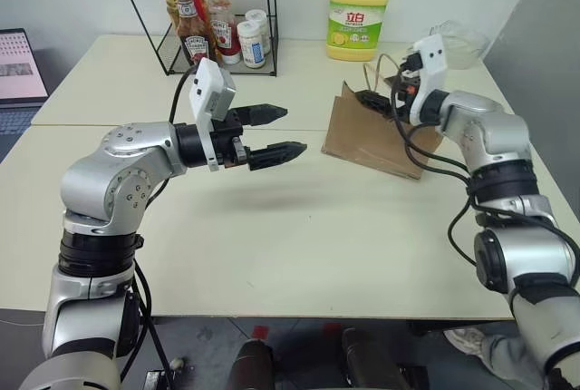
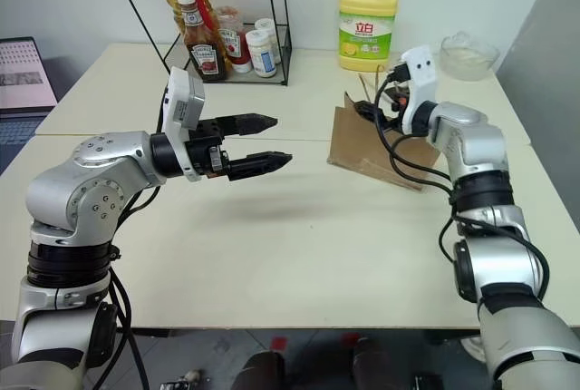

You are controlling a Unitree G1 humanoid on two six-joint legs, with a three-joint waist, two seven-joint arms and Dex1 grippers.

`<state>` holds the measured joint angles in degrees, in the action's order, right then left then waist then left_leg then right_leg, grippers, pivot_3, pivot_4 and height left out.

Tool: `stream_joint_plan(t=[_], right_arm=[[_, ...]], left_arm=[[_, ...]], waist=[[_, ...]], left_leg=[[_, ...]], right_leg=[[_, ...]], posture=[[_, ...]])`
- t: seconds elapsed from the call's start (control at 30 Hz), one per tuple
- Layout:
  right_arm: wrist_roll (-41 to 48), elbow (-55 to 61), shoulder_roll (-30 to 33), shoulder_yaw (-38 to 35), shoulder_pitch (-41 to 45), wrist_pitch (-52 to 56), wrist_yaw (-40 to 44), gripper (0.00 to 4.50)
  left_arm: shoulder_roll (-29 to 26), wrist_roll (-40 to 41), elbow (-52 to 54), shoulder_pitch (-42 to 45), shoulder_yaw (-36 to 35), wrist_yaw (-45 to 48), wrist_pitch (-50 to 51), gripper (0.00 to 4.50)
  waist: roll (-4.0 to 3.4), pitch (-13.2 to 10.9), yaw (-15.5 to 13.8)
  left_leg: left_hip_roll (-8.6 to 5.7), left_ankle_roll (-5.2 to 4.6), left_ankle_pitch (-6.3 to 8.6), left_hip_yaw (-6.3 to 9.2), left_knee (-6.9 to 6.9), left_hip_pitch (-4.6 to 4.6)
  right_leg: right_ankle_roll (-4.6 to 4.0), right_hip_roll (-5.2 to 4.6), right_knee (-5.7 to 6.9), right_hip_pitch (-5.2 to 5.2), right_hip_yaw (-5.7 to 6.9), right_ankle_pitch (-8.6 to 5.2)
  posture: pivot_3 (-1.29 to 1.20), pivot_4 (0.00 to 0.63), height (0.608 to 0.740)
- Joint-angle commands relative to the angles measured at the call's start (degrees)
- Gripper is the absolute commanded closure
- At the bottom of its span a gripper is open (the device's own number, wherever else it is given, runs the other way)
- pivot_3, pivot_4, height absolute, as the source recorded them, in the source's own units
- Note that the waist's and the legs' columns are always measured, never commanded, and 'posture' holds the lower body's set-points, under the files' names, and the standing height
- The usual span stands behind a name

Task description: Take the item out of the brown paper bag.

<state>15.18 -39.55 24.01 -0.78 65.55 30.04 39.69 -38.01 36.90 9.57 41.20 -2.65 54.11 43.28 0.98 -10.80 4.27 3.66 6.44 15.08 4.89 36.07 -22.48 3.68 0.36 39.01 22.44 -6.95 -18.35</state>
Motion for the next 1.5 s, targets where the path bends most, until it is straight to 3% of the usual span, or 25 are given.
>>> stream_joint_plan(t=[0.03, 0.07, 0.17, 0.33, 0.43, 0.83, 1.07, 1.1, 1.5], right_arm=[[-0.2, -5.2, -0.2, -1.0, 3.7, -2.6, 3.1, 0.00], [-0.4, -6.7, -0.4, -1.2, 4.3, -3.3, 3.4, 0.00], [-0.7, -10.4, -0.8, -2.3, 5.8, -6.3, 3.4, 0.63], [-0.4, -13.4, -1.3, -3.3, 7.0, -9.0, 3.6, 2.32], [-0.1, -13.7, -1.6, -3.8, 7.4, -9.1, 4.1, 2.53], [-1.1, -12.6, -1.2, -3.9, 7.5, -9.2, 5.5, 2.53], [-3.5, -11.9, -0.2, -2.7, 7.2, -11.5, 6.1, 0.18], [-3.7, -11.7, 0.0, -2.6, 7.4, -11.4, 6.2, 0.04], [-3.8, -9.2, 0.9, -3.1, 7.6, -8.7, 8.2, 0.04]], left_arm=[[-0.6, 0.4, 2.4, -0.4, -1.9, -0.8, -0.9, 0.04], [-0.7, 0.5, 2.6, -0.7, -2.2, -1.0, -0.8, 0.04], [-1.1, 1.0, 3.9, -2.0, -3.2, -1.8, -0.5, 0.00], [-1.3, 1.4, 5.0, -3.5, -4.3, -2.9, -0.3, 0.00], [-1.4, 1.7, 4.9, -3.8, -4.7, -3.1, -0.4, 0.00], [-1.0, 1.1, 3.8, -3.6, -3.9, -2.6, -1.8, 0.00], [-1.0, 0.3, 2.3, -3.0, -3.3, -1.7, -3.1, 0.00], [-1.0, 0.3, 2.2, -2.9, -3.3, -1.6, -3.2, 0.00], [-0.8, 0.2, 2.2, -3.0, -2.9, -1.7, -3.8, 0.00]], waist=[[0.00, 0.0, 0.0], [0.00, 0.0, 0.0], [0.00, 0.0, 0.3], [-0.01, 0.0, 0.5], [-0.01, 0.0, 0.5], [-0.01, 0.0, 0.6], [-0.01, 0.0, 0.6], [-0.01, 0.0, 0.6], [-0.01, 0.0, 0.7]], left_leg=[[-0.01, 0.01, 0.00, 0.00, 0.01, -0.03], [-0.02, 0.01, 0.00, 0.00, 0.01, -0.05], [-0.03, 0.02, -0.01, 0.00, 0.01, -0.07], [-0.02, 0.02, -0.01, -0.01, 0.02, -0.06], [-0.02, 0.02, -0.02, 0.00, 0.06, -0.06], [-0.02, 0.01, -0.02, 0.00, 0.06, -0.06], [-0.02, 0.02, -0.02, 0.00, 0.07, -0.06], [-0.02, 0.02, -0.02, 0.00, 0.08, -0.06], [-0.02, 0.01, -0.03, 0.00, 0.10, -0.05]], right_leg=[[0.00, -0.02, -0.01, 0.00, 0.01, 0.00], [0.00, -0.05, -0.01, 0.00, 0.04, 0.00], [0.00, -0.08, -0.01, 0.00, 0.07, 0.00], [0.00, -0.08, 0.02, 0.00, 0.08, 0.00], [0.00, -0.08, 0.06, 0.00, 0.09, 0.00], [0.00, -0.09, 0.07, 0.00, 0.10, 0.01], [0.00, -0.09, 0.09, 0.00, 0.10, 0.01], [0.00, -0.09, 0.09, 0.00, 0.10, 0.01], [0.00, -0.09, 0.13, 0.00, 0.10, 0.01]], posture=[[0.00, 0.150, 0.740], [0.00, 0.150, 0.740], [0.00, 0.150, 0.740], [0.00, 0.150, 0.740], [0.00, 0.150, 0.740], [0.00, 0.150, 0.740], [0.00, 0.150, 0.740], [0.00, 0.150, 0.740], [0.00, 0.150, 0.740]])
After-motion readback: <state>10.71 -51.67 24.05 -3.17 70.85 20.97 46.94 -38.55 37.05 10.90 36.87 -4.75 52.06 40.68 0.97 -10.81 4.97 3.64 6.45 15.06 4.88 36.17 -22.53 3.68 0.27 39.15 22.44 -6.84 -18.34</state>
